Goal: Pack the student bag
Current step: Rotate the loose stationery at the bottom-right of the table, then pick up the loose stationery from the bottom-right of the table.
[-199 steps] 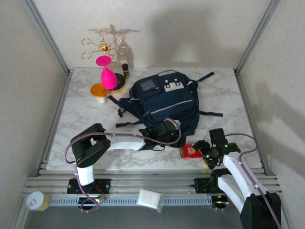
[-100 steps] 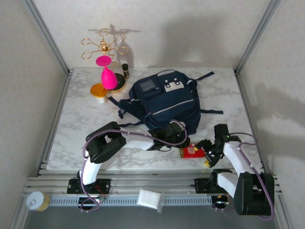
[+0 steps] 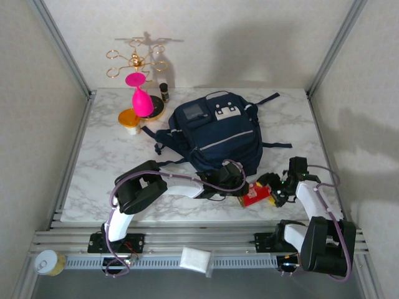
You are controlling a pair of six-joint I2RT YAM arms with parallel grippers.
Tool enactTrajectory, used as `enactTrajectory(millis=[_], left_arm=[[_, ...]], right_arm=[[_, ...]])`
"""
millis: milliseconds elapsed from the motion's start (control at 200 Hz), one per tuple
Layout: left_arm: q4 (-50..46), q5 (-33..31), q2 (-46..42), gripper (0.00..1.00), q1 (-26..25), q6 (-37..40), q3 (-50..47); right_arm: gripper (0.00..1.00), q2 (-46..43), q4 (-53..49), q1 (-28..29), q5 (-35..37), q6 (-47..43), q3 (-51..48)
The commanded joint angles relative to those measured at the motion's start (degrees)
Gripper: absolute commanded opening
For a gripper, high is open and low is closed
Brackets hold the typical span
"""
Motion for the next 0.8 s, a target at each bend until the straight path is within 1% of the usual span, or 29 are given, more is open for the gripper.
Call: enactTrajectory(millis=[0,90,220,310,350,411,516,566,621,711,796], left_arm=[[-6.1,-0.8,-0.7,0.44,-1.0,-3.1,-0.8],[-9.1,-4.0,-0.8,0.44,-0.8,-3.0,1.0],[-6.3,-2.2,-1.2,0.43,0.6,-3.1,2.3],[-8.2,-5.2,-1.4,0.44,1.3,-2.3,4.5],[-9.0,-6.6,-0.8,0.43,1.6,-1.7,5.5],[-8.7,-6.3,0.5,0.43,2.1,-0.9,6.7],[-7.3,-4.6,3.0,0.41,2.4,-1.1,7.4],[-6.0,-3.5,3.7,0.4,2.3,-1.2,7.0],[-6.9,-3.5,4.2,0.39,2.3,-1.4,7.3],[-8.5,-4.7,4.0,0.42,2.3,-0.8,6.9],[-9.5,-1.5,4.7,0.44,2.3,-0.4,7.2]], right_arm=[[0.76,1.2,9.1,-0.8,-1.6,-4.4,3.3],[0.76,1.1,5.7,-0.9,0.6,-4.9,4.0],[0.75,-0.5,1.4,-0.9,2.8,-5.0,4.2],[0.75,-1.6,-1.8,-0.9,4.7,-3.4,4.0],[0.75,-2.8,-1.3,-0.8,4.2,-2.1,2.5],[0.72,-3.7,0.1,0.2,3.3,-0.8,0.8],[0.72,-1.6,0.6,2.3,4.6,0.2,0.4],[0.72,-0.5,1.8,2.9,4.1,0.9,-0.7],[0.72,0.6,2.7,3.6,4.2,1.7,-1.5],[0.73,1.1,6.1,4.6,3.6,2.8,-3.1],[0.73,3.5,8.5,4.7,1.7,2.8,-4.2]])
